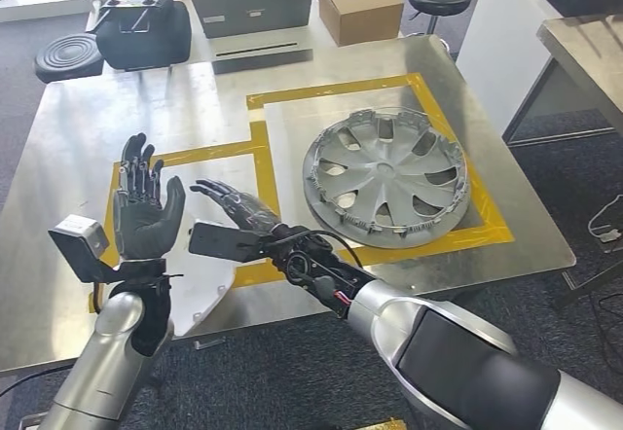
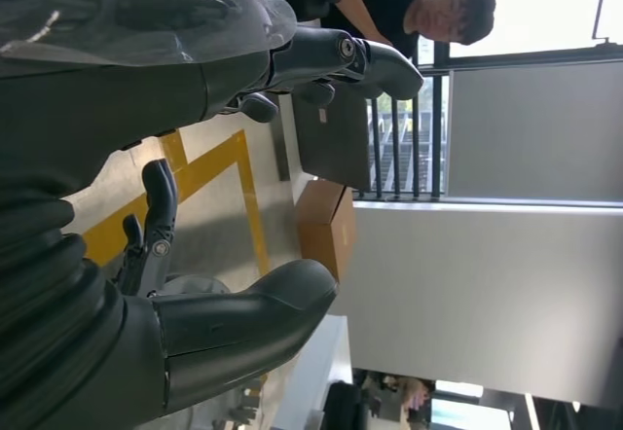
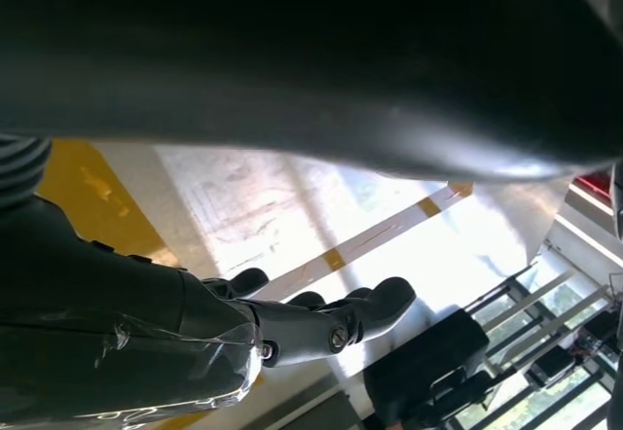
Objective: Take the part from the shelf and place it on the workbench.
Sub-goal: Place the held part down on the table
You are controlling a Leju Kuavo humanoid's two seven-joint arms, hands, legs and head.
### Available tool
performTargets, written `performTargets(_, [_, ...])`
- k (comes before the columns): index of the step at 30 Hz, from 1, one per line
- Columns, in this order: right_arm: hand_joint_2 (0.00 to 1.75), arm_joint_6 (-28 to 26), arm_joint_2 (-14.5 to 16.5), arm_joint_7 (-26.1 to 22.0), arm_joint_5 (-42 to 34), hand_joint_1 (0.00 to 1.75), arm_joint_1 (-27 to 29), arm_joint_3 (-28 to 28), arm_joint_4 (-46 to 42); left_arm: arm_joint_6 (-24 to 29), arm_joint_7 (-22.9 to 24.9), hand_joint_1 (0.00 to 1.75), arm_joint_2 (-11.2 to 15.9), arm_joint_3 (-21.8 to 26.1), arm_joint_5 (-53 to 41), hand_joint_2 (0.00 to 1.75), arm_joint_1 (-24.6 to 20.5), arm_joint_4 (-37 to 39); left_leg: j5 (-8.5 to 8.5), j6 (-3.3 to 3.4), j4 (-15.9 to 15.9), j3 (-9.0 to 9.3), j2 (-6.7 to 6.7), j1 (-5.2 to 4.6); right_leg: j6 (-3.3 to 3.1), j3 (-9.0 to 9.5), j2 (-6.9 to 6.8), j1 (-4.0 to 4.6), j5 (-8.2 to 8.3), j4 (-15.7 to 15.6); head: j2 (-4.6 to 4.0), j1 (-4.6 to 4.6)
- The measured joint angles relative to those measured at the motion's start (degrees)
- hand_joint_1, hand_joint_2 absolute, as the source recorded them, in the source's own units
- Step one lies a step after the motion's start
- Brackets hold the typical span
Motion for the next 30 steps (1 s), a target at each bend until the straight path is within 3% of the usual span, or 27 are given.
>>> performTargets(14, [0.00, -0.9, 0.1, 1.0, -0.3, 0.00, 0.0, 0.1, 1.6, -1.5, -0.2, 0.00, -0.2, -0.1, -0.3, 1.75, 0.0, 0.0, 0.00, 0.00, 0.0, 0.01, 0.01, -0.01, 0.01, 0.00, 0.03, 0.01, 0.00, -0.1, 0.00, 0.01])
performTargets(18, [0.00, -1.7, -0.1, 0.4, -1.4, 0.00, 0.0, -0.3, 2.0, -0.9, -0.2, 0.00, -0.3, -0.1, -0.7, 0.00, 0.0, 0.0, 0.00, 0.00, 0.0, 0.00, 0.01, -0.01, 0.01, 0.00, 0.04, 0.01, 0.00, -0.1, 0.00, -0.01])
performTargets(21, [0.00, -4.6, -1.3, -2.2, -9.0, 0.00, 0.7, -2.3, 0.4, 3.3, -0.1, 0.00, 0.2, -0.1, -2.2, 0.00, 0.4, -0.1, -0.01, 0.00, 0.0, 0.02, 0.01, -0.01, 0.01, 0.04, 0.04, 0.01, 0.00, -0.1, 0.00, -0.02])
performTargets(26, [0.00, -4.6, -7.6, 6.7, -15.8, 0.00, 5.5, -7.9, -12.5, 5.4, 0.6, 0.00, 2.8, 0.3, -3.0, 0.00, 2.7, -0.8, -0.03, 0.03, 0.0, 0.05, -0.06, 0.00, 0.04, 0.14, -0.07, 0.04, -0.02, -0.2, 0.00, 0.07])
performTargets(30, [0.00, -5.0, -11.7, 8.9, -15.8, 0.00, 9.6, -11.5, -22.2, 6.2, 1.2, 0.00, 3.9, 0.3, -3.5, 0.00, 4.0, -1.6, -0.09, 0.11, 0.0, 0.07, 0.00, -0.01, 0.06, 0.15, 0.00, 0.03, -0.03, -0.2, 0.00, 0.11])
